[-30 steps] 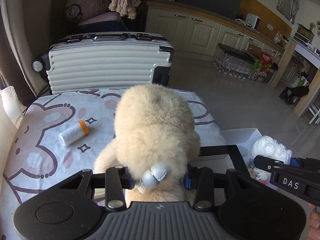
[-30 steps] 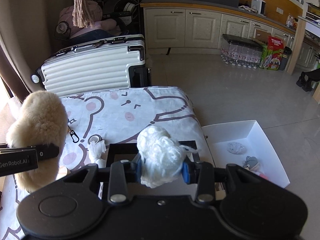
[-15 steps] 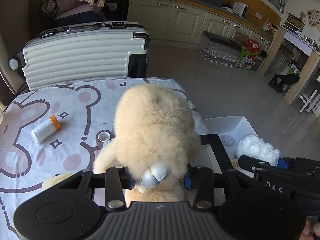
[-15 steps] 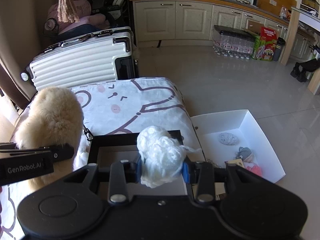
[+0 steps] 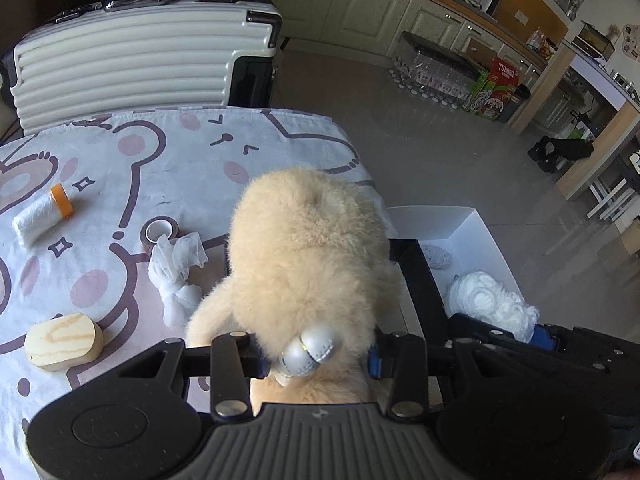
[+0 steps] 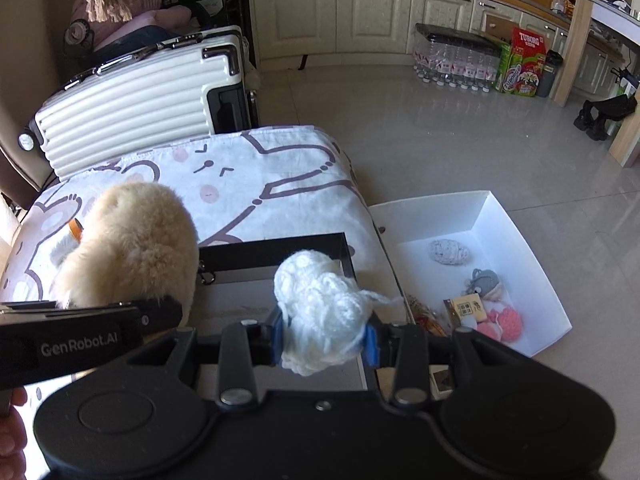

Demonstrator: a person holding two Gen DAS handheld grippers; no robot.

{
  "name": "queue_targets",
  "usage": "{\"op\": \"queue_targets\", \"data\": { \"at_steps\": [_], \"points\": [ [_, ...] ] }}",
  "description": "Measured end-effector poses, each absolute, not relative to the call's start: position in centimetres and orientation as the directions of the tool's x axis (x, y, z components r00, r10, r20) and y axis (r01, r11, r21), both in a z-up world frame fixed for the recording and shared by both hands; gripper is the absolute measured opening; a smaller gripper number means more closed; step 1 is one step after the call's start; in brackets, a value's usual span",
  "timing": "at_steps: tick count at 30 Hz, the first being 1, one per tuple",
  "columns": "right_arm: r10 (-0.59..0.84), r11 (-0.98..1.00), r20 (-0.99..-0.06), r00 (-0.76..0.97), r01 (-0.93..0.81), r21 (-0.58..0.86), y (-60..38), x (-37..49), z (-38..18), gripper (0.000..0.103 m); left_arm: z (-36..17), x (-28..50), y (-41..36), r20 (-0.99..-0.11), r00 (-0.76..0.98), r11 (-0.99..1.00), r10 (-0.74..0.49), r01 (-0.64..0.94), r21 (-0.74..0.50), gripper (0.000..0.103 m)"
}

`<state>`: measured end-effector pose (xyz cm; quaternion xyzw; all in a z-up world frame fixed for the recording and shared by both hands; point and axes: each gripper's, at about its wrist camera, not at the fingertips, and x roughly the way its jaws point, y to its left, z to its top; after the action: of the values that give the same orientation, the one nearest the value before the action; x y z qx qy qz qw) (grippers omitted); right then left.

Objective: Organize objects
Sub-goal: 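Lift the bunny and yarn ball with both tools and carry them over the black box, then lower the bunny and yarn ball into the black box and open both tools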

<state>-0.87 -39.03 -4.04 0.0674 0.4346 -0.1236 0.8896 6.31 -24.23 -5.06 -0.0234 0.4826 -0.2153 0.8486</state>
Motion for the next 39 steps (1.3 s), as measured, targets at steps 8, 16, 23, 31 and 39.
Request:
{"op": "queue_targets", "data": {
  "at_steps": [8, 16, 23, 31, 39],
  "points": [
    [-0.142, 0.961, -0.823, 0.55, 0.275, 0.018, -39.0, 0.1, -5.8, 0.038, -7.7, 7.4, -24.8, -0.856, 0.39, 0.926, -0.339, 0.297, -0.231, 0.043],
    [-0.124, 0.963, -0.846, 0.519, 0.27, 0.024, -39.0, 0.7, -7.2, 0.038, -9.9, 8.2, -25.1, -0.895, 0.322, 0.938, -0.307, 0.259, -0.229, 0.043],
    [-0.111, 0.966, -0.86, 0.497, 0.256, 0.024, -38.8, 1.1, -8.2, 0.038, -10.7, 8.3, -25.3, -0.907, 0.309, 0.945, -0.288, 0.246, -0.216, 0.043],
    [-0.115, 0.962, -0.866, 0.487, 0.271, 0.025, -39.3, 1.1, -8.5, 0.038, -11.4, 8.4, -25.7, -0.909, 0.288, 0.942, -0.301, 0.237, -0.237, 0.044],
    [-0.103, 0.952, -0.875, 0.474, 0.302, 0.051, -40.2, 1.1, -9.0, 0.038, -10.8, 8.5, -25.8, -0.905, 0.295, 0.937, -0.307, 0.259, -0.233, 0.053]
  ]
}}
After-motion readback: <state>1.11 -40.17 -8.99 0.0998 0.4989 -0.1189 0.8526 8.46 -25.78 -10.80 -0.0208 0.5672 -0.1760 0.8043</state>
